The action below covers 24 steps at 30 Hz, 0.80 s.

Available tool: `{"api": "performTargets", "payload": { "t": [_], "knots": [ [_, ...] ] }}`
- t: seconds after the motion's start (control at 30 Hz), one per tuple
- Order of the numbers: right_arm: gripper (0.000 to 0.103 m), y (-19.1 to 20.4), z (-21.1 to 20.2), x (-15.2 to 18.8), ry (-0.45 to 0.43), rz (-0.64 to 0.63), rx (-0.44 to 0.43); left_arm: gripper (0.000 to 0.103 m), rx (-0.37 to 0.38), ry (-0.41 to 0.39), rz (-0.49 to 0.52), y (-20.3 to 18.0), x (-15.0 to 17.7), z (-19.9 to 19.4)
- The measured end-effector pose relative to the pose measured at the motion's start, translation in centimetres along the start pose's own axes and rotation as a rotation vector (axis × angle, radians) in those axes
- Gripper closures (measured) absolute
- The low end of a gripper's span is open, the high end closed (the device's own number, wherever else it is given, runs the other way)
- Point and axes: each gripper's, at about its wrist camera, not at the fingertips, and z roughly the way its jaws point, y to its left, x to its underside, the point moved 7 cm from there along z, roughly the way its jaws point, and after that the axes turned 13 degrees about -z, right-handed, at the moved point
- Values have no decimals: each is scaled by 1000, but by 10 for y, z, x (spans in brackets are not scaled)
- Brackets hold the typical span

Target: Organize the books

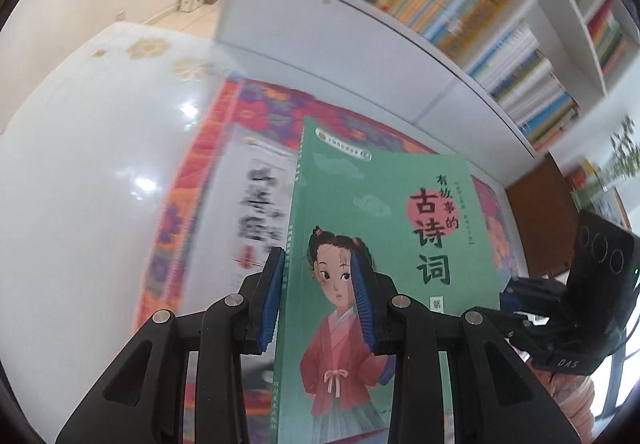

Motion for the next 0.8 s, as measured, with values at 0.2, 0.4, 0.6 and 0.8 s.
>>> {"api": "performTargets", "payload": {
  "t": [0.2,0.4,0.6,0.8],
  "knots": [
    [84,2,50,-11,26,-24,-27,74,-63,35,-59,47,-4,22],
    [84,-11,77,-4,68,43,-41,74,-56,41,-39,45,-3,27],
    [84,-22,83,5,89,117,-49,74,-83,36,-34,43,-4,30],
    [82,-22,83,1,85,104,-21,74,-184,-32,-2,43,-8,23]
  ]
}}
